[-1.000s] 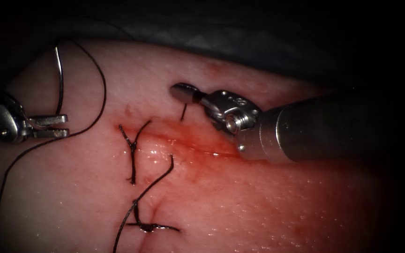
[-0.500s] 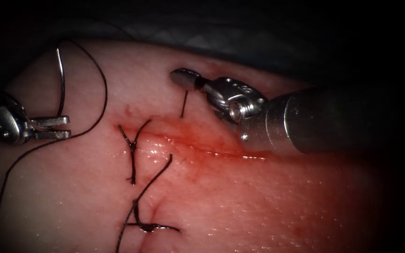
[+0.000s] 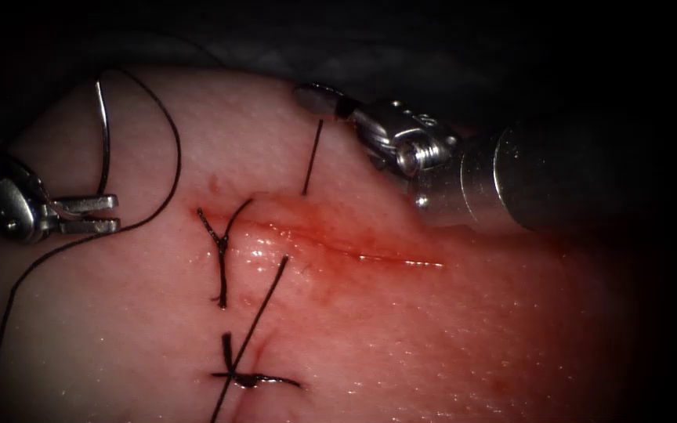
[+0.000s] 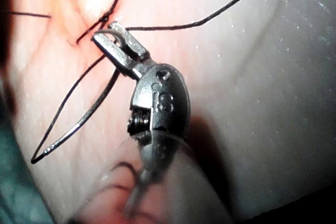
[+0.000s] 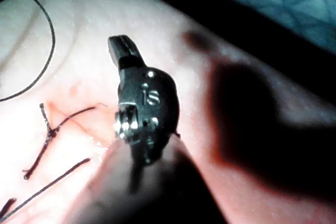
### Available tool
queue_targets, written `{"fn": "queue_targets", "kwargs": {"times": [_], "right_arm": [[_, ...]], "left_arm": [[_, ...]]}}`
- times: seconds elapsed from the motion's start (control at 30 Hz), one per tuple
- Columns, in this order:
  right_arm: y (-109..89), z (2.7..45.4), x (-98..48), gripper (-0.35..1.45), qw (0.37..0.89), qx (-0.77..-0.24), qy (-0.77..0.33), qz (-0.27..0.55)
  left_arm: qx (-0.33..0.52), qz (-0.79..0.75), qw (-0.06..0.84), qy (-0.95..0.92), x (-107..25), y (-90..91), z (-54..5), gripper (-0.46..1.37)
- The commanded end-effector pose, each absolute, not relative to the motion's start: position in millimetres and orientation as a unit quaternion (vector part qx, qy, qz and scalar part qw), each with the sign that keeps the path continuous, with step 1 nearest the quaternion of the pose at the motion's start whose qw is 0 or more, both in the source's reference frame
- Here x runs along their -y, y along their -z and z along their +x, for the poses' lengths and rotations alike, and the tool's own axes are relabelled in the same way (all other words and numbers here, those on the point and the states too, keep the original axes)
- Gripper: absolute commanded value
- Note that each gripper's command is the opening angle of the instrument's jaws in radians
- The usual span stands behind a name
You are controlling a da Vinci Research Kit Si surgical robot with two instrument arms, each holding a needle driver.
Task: Wound Closure
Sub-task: Use the right tool to adjust the suture tail, then set down the needle from the left tool onto the pad
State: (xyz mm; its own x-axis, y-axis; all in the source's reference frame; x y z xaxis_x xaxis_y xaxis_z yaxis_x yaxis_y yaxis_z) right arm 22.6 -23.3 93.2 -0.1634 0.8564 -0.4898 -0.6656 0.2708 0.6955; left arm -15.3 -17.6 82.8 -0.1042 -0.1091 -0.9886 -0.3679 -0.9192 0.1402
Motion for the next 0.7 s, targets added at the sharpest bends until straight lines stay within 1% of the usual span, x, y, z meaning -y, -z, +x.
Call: {"fn": "queue_targets", "kwargs": {"times": [0.03, 0.27, 0.33, 0.37, 0.4, 0.43, 0.47, 0.5, 0.53, 0.6, 0.7], "right_arm": [[-93.2, 22.8, 23.4, -0.35, 0.642, -0.475, -0.593, 0.100], [-93.2, 23.5, 23.4, -0.35, 0.661, -0.478, -0.569, 0.100], [-93.2, 23.6, 23.4, -0.35, 0.659, -0.487, -0.563, 0.102], [-93.3, 23.6, 23.3, -0.21, 0.656, -0.493, -0.563, 0.100], [-93.3, 23.6, 23.3, -0.12, 0.655, -0.495, -0.563, 0.099], [-93.3, 23.6, 23.3, 0.63, 0.650, -0.501, -0.564, 0.094], [-93.3, 23.7, 23.2, 0.74, 0.650, -0.500, -0.565, 0.093], [-93.4, 23.7, 23.1, 1.13, 0.646, -0.500, -0.571, 0.080], [-93.5, 23.7, 23.1, 1.24, 0.645, -0.498, -0.574, 0.075], [-93.5, 23.6, 23.0, 1.31, 0.644, -0.496, -0.578, 0.070], [-93.4, 23.4, 23.1, 1.34, 0.646, -0.495, -0.577, 0.067]], "left_arm": [[-0.177, -0.663, 0.088, -0.722, 17.6, -82.8, -15.3, -0.35], [-0.177, -0.664, 0.088, -0.722, 17.6, -82.8, -15.3, -0.35], [-0.177, -0.664, 0.088, -0.722, 17.6, -82.8, -15.3, -0.35], [-0.177, -0.664, 0.088, -0.722, 17.6, -82.8, -15.3, -0.35], [-0.177, -0.664, 0.088, -0.722, 17.6, -82.8, -15.3, -0.35], [-0.177, -0.664, 0.088, -0.722, 17.6, -82.8, -15.3, -0.35], [-0.177, -0.664, 0.088, -0.722, 17.6, -82.8, -15.3, -0.35], [-0.177, -0.664, 0.088, -0.721, 17.6, -82.8, -15.3, -0.35], [-0.177, -0.664, 0.088, -0.721, 17.6, -82.8, -15.3, -0.35], [-0.177, -0.663, 0.088, -0.722, 17.6, -82.8, -15.3, -0.35], [-0.178, -0.663, 0.088, -0.722, 17.6, -82.8, -15.3, -0.35]]}}
